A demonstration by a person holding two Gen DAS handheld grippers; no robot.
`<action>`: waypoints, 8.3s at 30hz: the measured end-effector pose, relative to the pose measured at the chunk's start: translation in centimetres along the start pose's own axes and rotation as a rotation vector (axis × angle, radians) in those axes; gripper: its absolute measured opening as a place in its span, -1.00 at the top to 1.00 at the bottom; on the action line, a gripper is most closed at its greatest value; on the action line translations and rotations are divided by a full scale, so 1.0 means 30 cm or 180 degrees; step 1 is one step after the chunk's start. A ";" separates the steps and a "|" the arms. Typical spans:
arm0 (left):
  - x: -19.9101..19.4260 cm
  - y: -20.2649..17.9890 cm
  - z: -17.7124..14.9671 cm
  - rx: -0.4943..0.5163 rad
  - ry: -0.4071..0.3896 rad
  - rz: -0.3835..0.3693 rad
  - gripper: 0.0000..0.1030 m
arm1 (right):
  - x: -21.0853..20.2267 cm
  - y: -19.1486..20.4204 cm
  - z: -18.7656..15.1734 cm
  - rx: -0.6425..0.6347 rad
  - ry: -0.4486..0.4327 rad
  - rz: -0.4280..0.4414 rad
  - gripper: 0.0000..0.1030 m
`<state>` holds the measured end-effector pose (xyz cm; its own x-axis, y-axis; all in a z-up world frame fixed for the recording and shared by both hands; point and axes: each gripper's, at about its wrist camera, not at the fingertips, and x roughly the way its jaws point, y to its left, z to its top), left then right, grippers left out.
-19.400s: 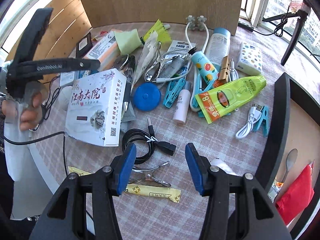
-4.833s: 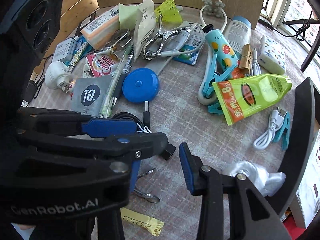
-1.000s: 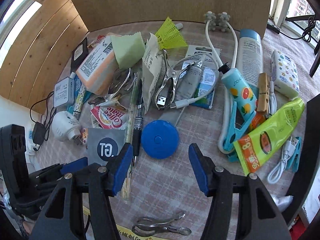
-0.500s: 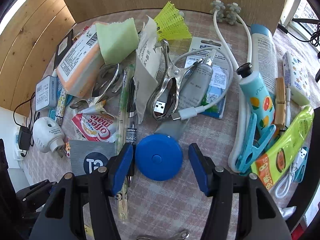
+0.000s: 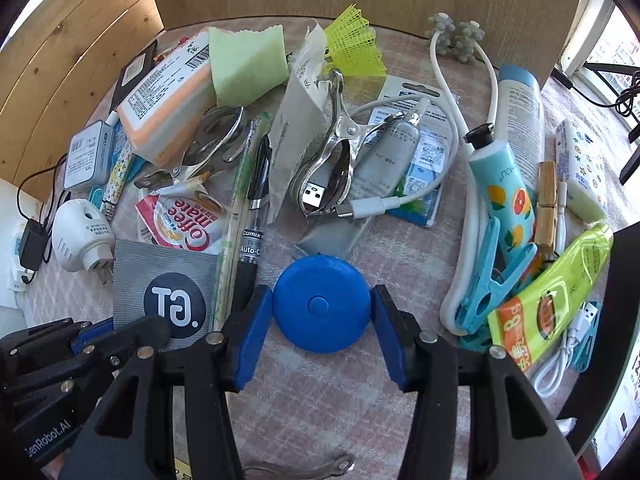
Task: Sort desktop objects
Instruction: 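Grasp the grey comb with the left gripper while the right gripper grasps the blue tape measure, then carry the grey comb into the tray and release while the right gripper releases the tape measure, then move both grippers back over the pile of items, then grasp the dragon keychain with the left gripper while the right gripper grasps the white plastic bag, then carry the dragon keychain into the tray and release while the right gripper releases the plastic bag, then move both grippers back toward the orange-and-white packet in the pile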
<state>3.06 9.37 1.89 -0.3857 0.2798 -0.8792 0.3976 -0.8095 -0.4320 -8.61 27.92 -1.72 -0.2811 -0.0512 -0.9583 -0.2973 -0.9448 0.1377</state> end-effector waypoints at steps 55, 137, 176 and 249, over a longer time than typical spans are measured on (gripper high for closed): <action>0.098 -1.315 -0.456 0.2482 0.0823 -0.1043 0.47 | -0.711 -1.167 -0.855 0.2580 -0.0970 -0.0677 -0.01; 0.007 0.096 0.016 -0.0026 -0.0099 0.0536 0.48 | -0.170 -0.517 -0.255 0.0486 0.0120 -0.0164 0.37; -0.004 -0.914 -0.374 0.2396 0.0391 -0.0478 0.48 | -0.652 -0.924 -0.791 0.1967 -0.0665 -0.0500 0.43; 0.059 0.061 0.706 0.0119 0.0187 0.0383 0.10 | 0.051 -0.085 0.583 0.0339 0.0064 0.0476 0.05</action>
<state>-14.52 -2.53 3.80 -0.2874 0.2084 -0.9349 0.4063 -0.8574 -0.3160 -24.25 35.90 0.84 -0.3116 -0.1960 -0.9298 -0.3488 -0.8866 0.3038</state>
